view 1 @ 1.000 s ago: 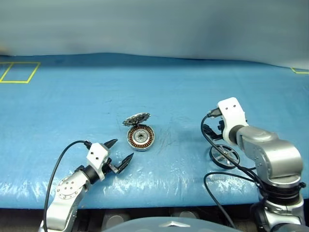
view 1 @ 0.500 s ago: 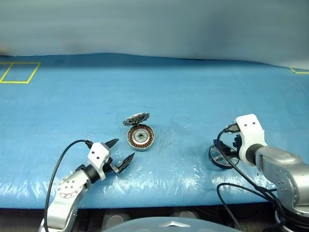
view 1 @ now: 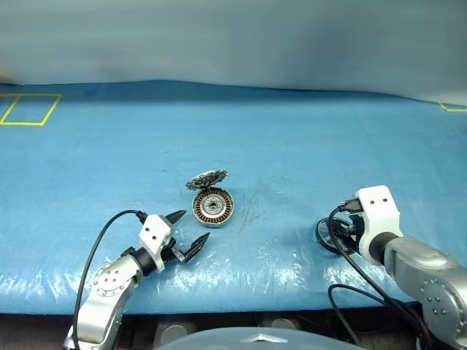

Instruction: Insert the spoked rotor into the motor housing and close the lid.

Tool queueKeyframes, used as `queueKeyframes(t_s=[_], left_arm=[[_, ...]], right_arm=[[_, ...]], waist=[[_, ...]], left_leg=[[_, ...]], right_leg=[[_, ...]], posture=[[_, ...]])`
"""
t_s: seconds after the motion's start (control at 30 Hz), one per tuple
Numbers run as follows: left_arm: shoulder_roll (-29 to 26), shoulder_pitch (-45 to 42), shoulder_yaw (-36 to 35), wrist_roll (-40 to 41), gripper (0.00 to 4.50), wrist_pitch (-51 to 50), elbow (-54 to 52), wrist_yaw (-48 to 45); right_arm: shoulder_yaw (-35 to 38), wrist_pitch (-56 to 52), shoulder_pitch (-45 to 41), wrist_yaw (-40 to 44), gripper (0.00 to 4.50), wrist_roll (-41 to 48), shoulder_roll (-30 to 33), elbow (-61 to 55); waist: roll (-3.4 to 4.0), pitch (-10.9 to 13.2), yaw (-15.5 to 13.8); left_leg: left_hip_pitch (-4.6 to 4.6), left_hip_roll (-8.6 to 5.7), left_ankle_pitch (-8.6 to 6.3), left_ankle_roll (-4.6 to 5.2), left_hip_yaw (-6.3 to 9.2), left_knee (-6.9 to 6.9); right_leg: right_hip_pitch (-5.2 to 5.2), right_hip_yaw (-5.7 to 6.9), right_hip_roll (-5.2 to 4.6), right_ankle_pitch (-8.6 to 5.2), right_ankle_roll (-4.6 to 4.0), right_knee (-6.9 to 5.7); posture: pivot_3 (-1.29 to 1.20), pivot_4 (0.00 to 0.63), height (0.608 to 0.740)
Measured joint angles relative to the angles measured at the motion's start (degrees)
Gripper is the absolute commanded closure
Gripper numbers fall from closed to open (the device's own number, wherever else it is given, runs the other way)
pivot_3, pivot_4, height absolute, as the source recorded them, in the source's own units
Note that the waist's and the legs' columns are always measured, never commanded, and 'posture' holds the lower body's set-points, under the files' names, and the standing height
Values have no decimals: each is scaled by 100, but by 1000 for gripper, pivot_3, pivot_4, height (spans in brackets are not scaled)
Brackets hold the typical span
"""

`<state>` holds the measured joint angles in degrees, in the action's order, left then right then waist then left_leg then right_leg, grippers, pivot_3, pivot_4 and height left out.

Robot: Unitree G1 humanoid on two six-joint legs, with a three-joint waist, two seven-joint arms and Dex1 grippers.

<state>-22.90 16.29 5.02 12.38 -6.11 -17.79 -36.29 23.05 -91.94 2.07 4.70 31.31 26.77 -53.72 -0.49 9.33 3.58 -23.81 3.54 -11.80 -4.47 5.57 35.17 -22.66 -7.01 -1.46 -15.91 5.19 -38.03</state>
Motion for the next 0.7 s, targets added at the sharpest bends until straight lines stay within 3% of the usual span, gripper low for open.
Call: queueKeyframes(t_s=[0.4, 0.7], left_arm=[[10, -43, 8, 0, 0, -14, 3, -2], [17, -19, 7, 1, 0, -16, 3, 0]], right_arm=[[47, 0, 411, -970, 1599, 756, -427, -63], [59, 15, 633, -1387, 1599, 1131, -382, -18]], waist=[[0, -1, 1], [-20, -13, -1]], left_leg=[[-1, 0, 0, 0, 0, 0], [2, 1, 0, 0, 0, 0]], right_leg=[[0, 0, 0, -1, -1, 0], [2, 0, 0, -1, -2, 0]], posture=[[0, 150, 740], [0, 150, 740]])
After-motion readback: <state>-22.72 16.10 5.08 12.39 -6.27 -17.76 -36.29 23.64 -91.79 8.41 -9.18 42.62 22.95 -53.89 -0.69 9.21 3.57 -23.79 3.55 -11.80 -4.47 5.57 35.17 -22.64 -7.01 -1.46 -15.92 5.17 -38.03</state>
